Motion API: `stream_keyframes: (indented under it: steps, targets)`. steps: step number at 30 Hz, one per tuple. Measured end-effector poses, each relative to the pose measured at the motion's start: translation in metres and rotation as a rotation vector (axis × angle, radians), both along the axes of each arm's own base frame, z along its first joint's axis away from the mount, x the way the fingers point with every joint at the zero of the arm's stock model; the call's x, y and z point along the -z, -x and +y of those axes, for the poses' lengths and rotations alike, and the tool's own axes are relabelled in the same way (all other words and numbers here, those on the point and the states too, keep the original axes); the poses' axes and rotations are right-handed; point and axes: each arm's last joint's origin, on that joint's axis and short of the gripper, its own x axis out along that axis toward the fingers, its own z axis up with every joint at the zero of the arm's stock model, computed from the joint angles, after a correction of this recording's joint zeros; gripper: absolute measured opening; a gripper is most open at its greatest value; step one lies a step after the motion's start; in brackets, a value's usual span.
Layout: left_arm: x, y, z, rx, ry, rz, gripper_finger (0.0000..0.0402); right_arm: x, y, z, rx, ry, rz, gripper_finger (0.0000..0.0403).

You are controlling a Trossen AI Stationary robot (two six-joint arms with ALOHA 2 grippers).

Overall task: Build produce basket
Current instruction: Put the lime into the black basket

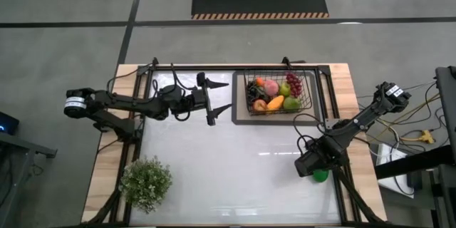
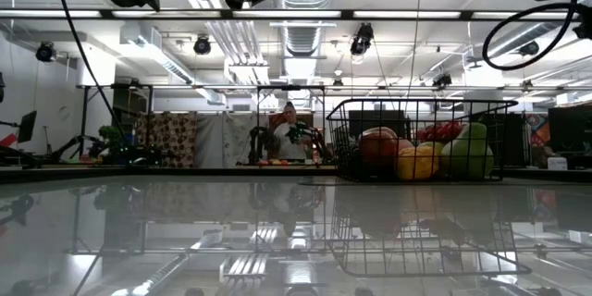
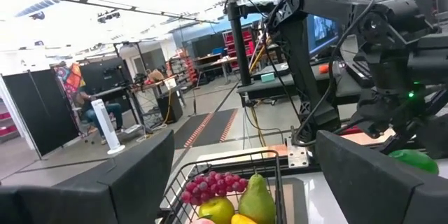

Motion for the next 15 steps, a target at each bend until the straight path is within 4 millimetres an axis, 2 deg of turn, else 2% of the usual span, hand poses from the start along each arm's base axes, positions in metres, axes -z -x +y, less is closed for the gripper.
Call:
stream_keyframes:
  steps: [5, 15]
  targets:
    - [0.0, 0.0, 0.0, -0.004, 0.0, 0.0, 0.0329, 0.011, 0.002, -0.001, -0.001, 0.017, 0.021, 0.0355]
    - [0.002, 0.0, 0.0, -0.007, 0.002, 0.008, 0.0329, 0.036, 0.006, -0.004, -0.001, 0.004, 0.006, 0.0347]
